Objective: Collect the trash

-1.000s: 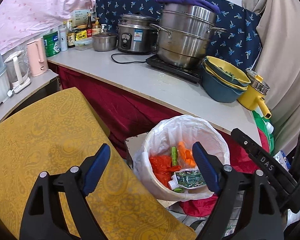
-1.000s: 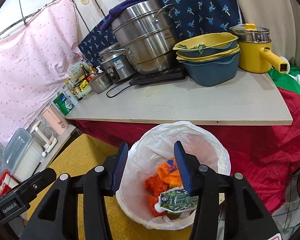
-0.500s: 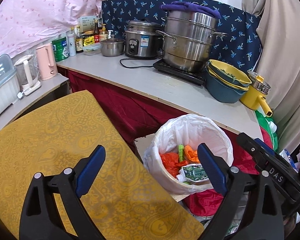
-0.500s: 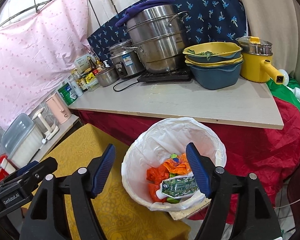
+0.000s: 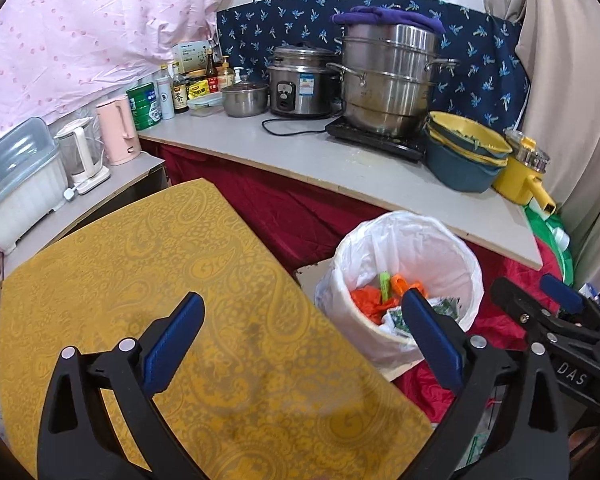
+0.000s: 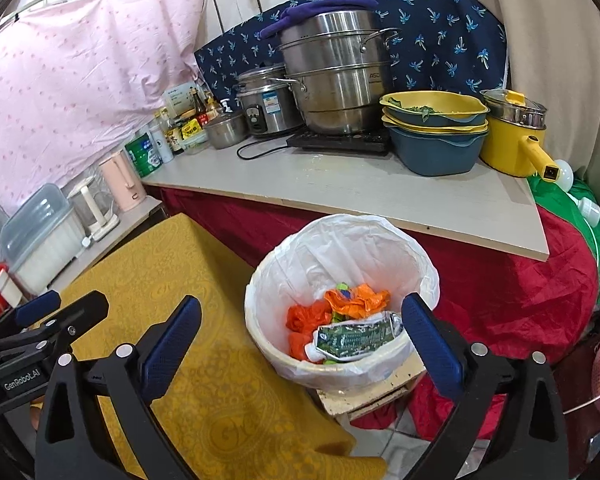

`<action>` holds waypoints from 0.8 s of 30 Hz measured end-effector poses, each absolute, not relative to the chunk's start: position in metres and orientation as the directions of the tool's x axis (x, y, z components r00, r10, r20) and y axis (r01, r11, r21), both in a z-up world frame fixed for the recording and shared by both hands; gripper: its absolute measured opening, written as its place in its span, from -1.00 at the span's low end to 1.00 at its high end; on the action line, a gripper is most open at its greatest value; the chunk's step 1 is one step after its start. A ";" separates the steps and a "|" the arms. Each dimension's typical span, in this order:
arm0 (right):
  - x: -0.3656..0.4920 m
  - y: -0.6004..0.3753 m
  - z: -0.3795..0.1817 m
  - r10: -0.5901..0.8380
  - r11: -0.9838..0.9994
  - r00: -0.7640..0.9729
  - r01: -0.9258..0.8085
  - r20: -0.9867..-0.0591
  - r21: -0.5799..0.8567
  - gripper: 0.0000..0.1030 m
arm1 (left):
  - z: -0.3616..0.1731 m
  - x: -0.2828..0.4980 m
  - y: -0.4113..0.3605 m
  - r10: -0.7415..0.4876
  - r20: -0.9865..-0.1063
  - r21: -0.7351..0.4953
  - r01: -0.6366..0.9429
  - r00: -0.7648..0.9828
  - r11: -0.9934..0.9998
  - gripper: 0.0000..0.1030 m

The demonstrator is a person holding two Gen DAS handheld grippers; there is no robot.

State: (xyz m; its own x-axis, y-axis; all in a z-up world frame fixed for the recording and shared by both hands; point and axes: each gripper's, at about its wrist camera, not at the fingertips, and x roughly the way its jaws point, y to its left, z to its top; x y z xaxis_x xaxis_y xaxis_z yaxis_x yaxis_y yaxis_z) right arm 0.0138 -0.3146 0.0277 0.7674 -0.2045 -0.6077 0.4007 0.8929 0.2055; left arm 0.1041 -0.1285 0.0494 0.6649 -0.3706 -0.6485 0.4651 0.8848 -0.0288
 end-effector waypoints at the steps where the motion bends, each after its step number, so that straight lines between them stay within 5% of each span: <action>1: 0.012 -0.314 0.026 -0.204 0.893 0.765 0.401 -0.611 0.204 0.88 | 0.047 0.103 -0.127 -0.371 -0.653 -0.030 0.467 0.660 0.884 0.84; 24: -0.011 -0.279 -0.009 -0.219 0.929 0.718 0.361 -0.660 0.084 0.88 | 0.009 0.080 -0.113 -0.302 -0.698 0.018 0.438 0.649 0.899 0.85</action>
State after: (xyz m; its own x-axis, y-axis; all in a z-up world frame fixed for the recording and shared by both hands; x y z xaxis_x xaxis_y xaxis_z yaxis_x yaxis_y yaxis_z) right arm -0.0107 -0.2790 -0.0093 0.7184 -0.2194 -0.6602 0.3606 0.9289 0.0838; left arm 0.0805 -0.1126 0.0093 0.6487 -0.3024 -0.6984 0.4385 0.8986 0.0182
